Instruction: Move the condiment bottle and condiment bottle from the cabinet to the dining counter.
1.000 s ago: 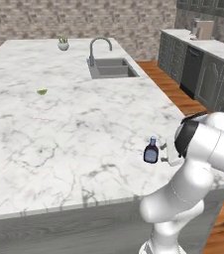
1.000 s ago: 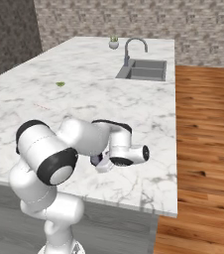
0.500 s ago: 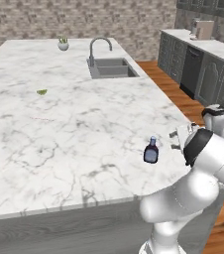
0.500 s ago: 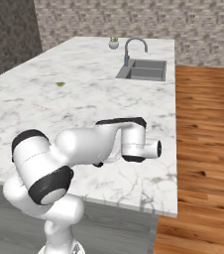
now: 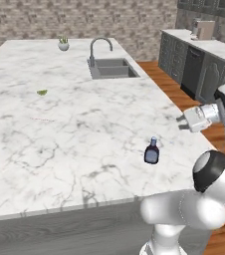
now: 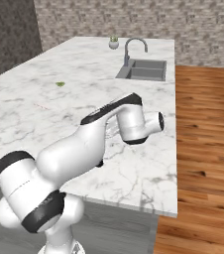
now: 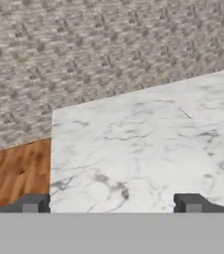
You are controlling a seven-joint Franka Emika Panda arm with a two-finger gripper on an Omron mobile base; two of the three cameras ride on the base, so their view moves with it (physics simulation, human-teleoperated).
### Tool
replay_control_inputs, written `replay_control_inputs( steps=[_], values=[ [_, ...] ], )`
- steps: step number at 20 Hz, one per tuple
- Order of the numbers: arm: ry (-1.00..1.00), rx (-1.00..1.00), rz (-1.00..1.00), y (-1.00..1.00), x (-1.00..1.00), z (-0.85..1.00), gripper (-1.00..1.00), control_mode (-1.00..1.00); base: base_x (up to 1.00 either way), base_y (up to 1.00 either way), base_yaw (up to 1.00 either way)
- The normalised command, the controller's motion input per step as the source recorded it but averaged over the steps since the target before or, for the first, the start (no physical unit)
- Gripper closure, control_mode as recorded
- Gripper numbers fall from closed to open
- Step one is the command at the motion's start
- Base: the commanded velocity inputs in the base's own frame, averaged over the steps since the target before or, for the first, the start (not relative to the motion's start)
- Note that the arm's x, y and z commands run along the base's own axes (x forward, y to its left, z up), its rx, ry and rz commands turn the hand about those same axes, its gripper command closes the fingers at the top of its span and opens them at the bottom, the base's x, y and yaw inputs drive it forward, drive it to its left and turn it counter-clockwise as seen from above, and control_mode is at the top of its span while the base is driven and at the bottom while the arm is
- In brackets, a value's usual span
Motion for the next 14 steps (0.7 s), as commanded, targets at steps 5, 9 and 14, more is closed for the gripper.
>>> replay_control_inputs(
  steps=[5, 9, 14],
  values=[
    [0.25, -0.16, -0.32, 0.77, -0.4, 0.8, -1.0, -1.0, 0.0, 0.0, 0.0],
    [0.28, -0.21, -0.38, 0.8, -0.35, 0.58, -1.0, -1.0, 0.0, 0.0, 0.0],
    [0.19, -0.3, -0.37, 0.86, -0.18, 0.24, -1.0, -1.0, 0.0, 0.0, 0.0]
  ],
)
